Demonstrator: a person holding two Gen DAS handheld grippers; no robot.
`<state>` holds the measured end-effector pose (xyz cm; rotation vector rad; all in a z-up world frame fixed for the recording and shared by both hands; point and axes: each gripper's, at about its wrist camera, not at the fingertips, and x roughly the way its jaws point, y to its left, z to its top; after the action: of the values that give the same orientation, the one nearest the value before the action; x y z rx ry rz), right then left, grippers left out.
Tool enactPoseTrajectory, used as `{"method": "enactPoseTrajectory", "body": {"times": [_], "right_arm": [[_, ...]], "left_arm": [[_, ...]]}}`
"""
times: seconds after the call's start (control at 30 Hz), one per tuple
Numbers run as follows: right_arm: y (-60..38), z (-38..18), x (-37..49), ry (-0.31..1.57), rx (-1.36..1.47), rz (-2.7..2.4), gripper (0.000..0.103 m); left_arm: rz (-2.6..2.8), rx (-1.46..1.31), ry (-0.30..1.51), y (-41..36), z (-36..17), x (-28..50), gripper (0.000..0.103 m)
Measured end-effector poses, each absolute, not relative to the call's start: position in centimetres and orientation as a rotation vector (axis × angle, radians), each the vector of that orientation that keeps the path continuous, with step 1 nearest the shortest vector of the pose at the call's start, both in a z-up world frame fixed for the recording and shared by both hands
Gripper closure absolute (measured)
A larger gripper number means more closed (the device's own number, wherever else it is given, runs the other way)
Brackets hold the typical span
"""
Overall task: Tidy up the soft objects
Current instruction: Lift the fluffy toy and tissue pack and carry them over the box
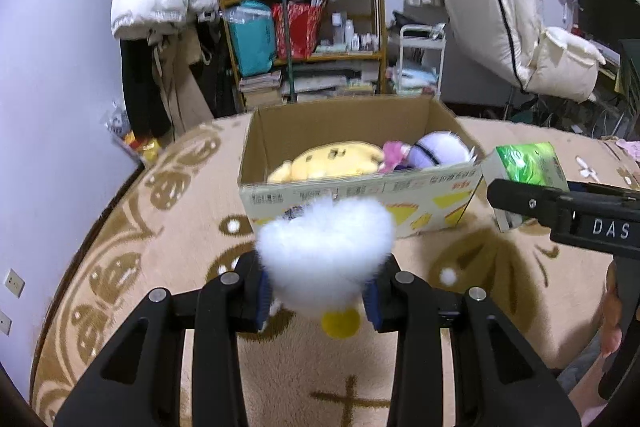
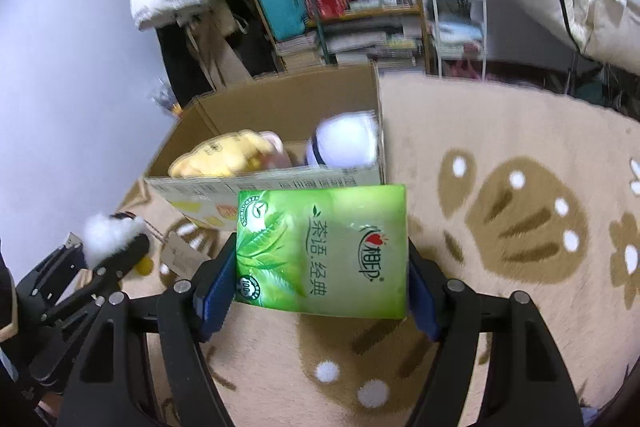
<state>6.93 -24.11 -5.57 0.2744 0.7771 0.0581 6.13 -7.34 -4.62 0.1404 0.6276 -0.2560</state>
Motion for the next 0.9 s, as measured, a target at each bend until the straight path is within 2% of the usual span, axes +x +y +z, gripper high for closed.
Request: {"method": "enactPoseTrajectory", "body": {"times": [0.37, 0.9], "right_arm": [[-24.3, -1.4, 5.7, 0.594, 0.254, 0.068, 0.026], [-24.4, 2.6, 8.5, 0.491, 0.190, 0.069, 0.026]], "left_arm": [[-0.234, 0.133, 0.492, -6.8, -0.4, 5.3, 0.068], [-0.241, 0.202, 0.340, -7.7, 4.4, 8.5, 0.068]]}}
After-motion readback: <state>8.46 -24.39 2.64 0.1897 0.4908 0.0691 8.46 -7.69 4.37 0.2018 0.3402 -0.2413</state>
